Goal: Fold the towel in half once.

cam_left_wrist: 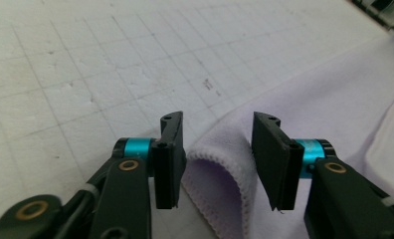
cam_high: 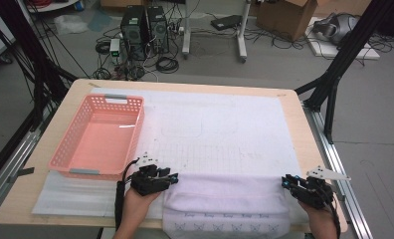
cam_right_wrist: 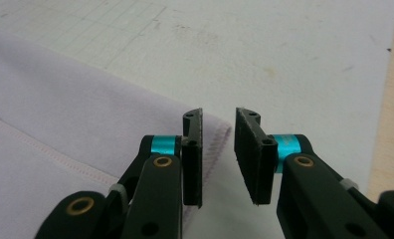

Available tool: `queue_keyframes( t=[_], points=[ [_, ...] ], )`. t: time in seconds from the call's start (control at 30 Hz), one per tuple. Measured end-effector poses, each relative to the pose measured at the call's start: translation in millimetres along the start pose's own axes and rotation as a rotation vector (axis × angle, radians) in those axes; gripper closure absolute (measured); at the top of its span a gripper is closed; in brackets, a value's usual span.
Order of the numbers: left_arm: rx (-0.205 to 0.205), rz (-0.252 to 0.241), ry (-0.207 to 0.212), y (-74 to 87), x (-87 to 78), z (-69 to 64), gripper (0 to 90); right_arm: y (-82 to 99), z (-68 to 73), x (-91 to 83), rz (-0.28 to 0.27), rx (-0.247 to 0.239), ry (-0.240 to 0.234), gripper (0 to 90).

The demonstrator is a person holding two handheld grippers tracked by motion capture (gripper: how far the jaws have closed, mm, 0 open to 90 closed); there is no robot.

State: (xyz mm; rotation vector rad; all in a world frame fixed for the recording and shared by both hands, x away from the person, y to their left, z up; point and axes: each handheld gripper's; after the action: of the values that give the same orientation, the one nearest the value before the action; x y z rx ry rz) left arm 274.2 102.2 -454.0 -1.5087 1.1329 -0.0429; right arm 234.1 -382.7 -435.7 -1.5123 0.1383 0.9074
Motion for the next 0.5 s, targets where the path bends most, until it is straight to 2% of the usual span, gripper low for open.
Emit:
queue_keyframes(
  t=[0.07, 0.13, 0.17, 0.33, 0.4, 0.5],
  points=[
    [0.008, -0.001, -0.014, -1.7, 1.2, 0.1, 60.5, -1.1, 2.3, 1.2, 0.003, -0.014, -0.007, 72.1],
    [0.009, -0.007, -0.087, -5.6, 1.7, 0.0, 59.1, -2.2, 4.5, 1.6, 0.001, -0.02, -0.01, 71.8],
    [0.0, -0.01, -0.106, -7.6, 1.1, 1.5, 56.6, -2.9, 5.9, 1.6, 0.001, -0.022, -0.013, 71.7],
    [-0.015, -0.058, -0.117, -11.3, -7.0, 5.1, 55.8, -4.4, 8.2, -0.4, -0.017, -0.031, -0.027, 71.0],
    [-0.035, -0.075, -0.097, -10.0, -11.2, 6.8, 55.7, -4.8, 8.2, -1.4, -0.021, -0.028, -0.03, 70.8],
    [-0.042, -0.074, -0.102, -6.4, -13.6, 9.4, 55.8, -4.7, 8.6, -1.7, -0.024, -0.022, -0.029, 70.1]
  ],
)
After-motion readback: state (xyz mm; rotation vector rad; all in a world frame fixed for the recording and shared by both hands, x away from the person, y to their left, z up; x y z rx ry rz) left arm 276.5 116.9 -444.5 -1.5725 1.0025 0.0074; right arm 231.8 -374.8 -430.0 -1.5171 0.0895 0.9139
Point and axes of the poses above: each handheld gripper's, and its own axes: x roughly forward along the jaws, y roughly out of its underside, z roughly to its left, and after that the axes turned 1 degree about -z, right-handed
